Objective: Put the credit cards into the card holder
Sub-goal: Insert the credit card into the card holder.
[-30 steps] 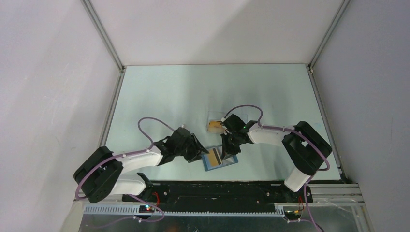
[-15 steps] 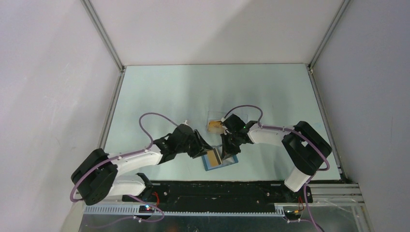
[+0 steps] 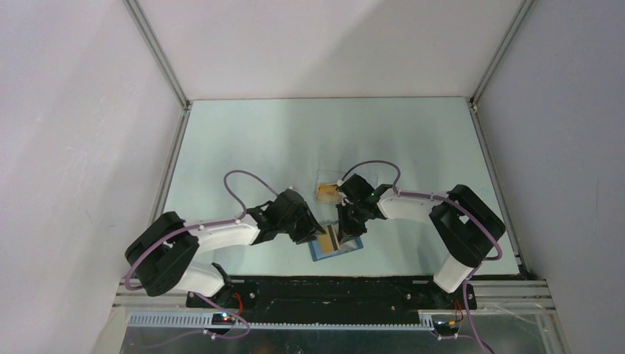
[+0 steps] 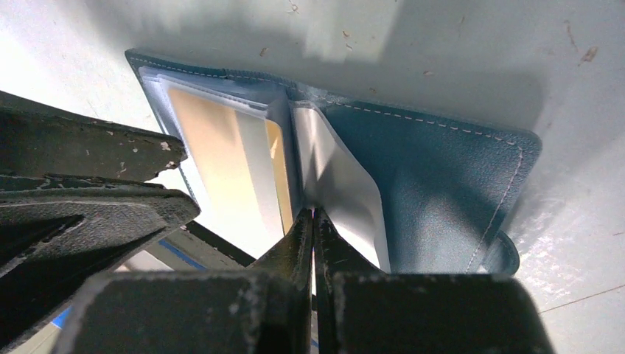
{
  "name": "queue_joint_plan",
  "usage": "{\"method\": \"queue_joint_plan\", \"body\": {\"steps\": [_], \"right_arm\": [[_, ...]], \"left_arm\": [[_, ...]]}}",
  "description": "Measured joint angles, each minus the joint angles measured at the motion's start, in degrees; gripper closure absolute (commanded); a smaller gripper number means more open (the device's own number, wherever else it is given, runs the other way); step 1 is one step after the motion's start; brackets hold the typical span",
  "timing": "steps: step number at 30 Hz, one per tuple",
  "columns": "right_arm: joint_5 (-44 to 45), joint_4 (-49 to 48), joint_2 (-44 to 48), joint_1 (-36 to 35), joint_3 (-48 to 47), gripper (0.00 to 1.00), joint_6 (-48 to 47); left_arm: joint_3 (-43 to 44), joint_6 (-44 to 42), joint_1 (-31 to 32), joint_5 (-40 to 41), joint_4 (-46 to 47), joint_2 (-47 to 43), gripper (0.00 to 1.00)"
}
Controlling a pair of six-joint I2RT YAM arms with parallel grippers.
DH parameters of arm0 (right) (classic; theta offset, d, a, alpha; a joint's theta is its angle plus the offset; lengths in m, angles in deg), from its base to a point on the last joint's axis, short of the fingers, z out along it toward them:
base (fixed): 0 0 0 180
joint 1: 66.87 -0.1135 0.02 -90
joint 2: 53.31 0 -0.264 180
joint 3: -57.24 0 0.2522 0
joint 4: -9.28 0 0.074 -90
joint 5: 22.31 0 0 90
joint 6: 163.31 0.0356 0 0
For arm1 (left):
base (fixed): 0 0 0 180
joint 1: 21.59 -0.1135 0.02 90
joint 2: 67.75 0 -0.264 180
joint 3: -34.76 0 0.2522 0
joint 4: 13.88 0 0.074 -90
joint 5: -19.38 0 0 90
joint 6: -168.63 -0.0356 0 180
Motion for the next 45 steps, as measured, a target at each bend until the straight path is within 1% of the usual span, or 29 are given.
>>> {"method": "queue_joint_plan", "body": {"steps": [5, 11, 18, 23, 32, 45], "right_arm": [[-0.07, -0.02, 0.0, 0.0, 0.0, 1.0, 0.0], [-0.15, -0.04, -0.09, 0.0, 0.02, 1.0, -0.02], [0.07, -0.02, 0.09, -0.04, 0.04, 1.0, -0.02], [0.11, -0.11, 0.13, -0.07, 0.11, 1.0, -0.02], [0.11, -0.13, 0.13, -0.09, 0.11, 1.0, -0.02], [0.11, -0.17, 0.13, -0.15, 0.11, 1.0, -0.04]], "left_arm": [[1.57, -0.74, 0.52, 0.02, -0.02, 2.21, 0.56], [1.68, -0.74, 0.68, 0.02, 0.07, 2.51, 0.55], [1.51, -0.63, 0.87, 1.09, -1.16, 1.03, 0.45], [1.42, -0.48, 0.92, 1.6, -1.86, 0.85, 0.42], [3.8, -0.7, 1.01, 2.14, -2.43, 3.69, 0.41], [3.67, -0.81, 1.31, 5.62, -7.28, 1.99, 0.41]]}}
